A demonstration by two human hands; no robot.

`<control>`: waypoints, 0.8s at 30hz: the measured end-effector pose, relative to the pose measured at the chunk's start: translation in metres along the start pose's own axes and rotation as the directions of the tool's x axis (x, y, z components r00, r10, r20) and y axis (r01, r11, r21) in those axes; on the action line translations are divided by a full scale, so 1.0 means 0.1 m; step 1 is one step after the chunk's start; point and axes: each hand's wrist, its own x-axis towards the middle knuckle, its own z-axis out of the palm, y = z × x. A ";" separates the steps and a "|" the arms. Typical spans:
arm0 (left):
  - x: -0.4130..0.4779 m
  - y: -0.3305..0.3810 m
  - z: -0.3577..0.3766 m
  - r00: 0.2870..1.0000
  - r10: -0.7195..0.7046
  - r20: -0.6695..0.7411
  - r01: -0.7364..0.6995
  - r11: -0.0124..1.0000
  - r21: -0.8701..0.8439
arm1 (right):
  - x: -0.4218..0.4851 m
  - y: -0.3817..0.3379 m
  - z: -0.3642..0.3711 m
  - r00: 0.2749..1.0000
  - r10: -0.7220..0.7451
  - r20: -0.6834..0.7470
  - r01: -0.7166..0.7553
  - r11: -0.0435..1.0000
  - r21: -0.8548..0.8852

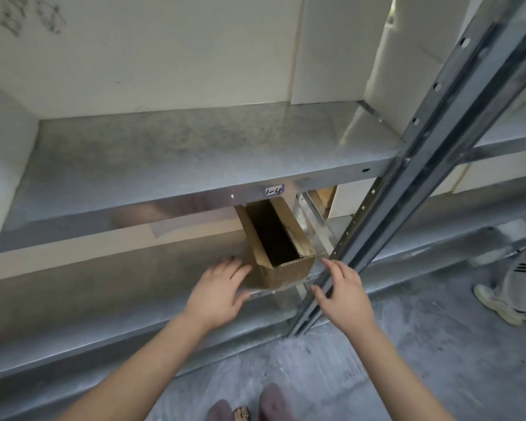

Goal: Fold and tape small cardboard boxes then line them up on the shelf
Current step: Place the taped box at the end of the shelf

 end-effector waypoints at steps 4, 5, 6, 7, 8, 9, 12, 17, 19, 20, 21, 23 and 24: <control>-0.43 -0.09 -0.12 1.000 0.026 -0.018 -0.023 0.987 0.159 | -0.32 -0.27 -0.01 0.989 -0.131 0.064 0.142 0.967 -0.209; -0.56 -0.11 -0.14 0.999 0.015 -0.030 -0.010 0.986 0.167 | -0.41 -0.38 0.01 0.983 -0.159 0.093 0.176 0.960 -0.220; -0.71 -0.13 -0.16 0.999 -0.002 -0.042 0.009 0.985 0.170 | -0.48 -0.50 0.04 0.974 -0.195 0.119 0.217 0.950 -0.224; -0.86 -0.14 -0.19 0.999 -0.025 -0.042 0.031 0.985 0.167 | -0.56 -0.65 0.07 0.961 -0.234 0.149 0.263 0.939 -0.221; -1.02 -0.16 -0.21 0.998 -0.053 -0.033 0.058 0.985 0.163 | -0.65 -0.81 0.10 0.946 -0.272 0.177 0.307 0.927 -0.216; -1.19 -0.19 -0.23 0.996 -0.082 -0.035 0.086 0.983 0.161 | -0.72 -0.99 0.13 0.932 -0.308 0.192 0.345 0.915 -0.210; -1.69 -0.37 -0.35 0.985 -0.161 -0.063 0.169 0.972 0.161 | -0.92 -1.56 0.28 0.889 -0.398 0.225 0.441 0.877 -0.190; -2.61 -1.04 -0.60 0.948 -0.289 -0.129 0.308 0.938 0.158 | -1.31 -2.69 0.72 0.817 -0.518 0.254 0.563 0.812 -0.154; -3.02 -1.43 -0.71 0.937 -0.323 -0.137 0.344 0.921 0.184 | -1.49 -3.21 0.96 0.796 -0.553 0.247 0.594 0.793 -0.137; -3.23 -1.63 -0.77 0.931 -0.336 -0.142 0.358 0.914 0.192 | -1.59 -3.49 1.10 0.786 -0.567 0.244 0.606 0.785 -0.129; -3.45 -1.85 -0.82 0.927 -0.345 -0.149 0.370 0.907 0.201 | -1.69 -3.76 1.24 0.778 -0.579 0.243 0.616 0.779 -0.119; -3.91 -2.29 -0.94 0.920 -0.361 -0.152 0.386 0.902 0.195 | -1.92 -4.33 1.51 0.761 -0.599 0.247 0.634 0.768 -0.089; -4.13 -2.50 -0.99 0.917 -0.368 -0.154 0.394 0.899 0.193 | -2.04 -4.61 1.64 0.749 -0.615 0.246 0.647 0.759 -0.073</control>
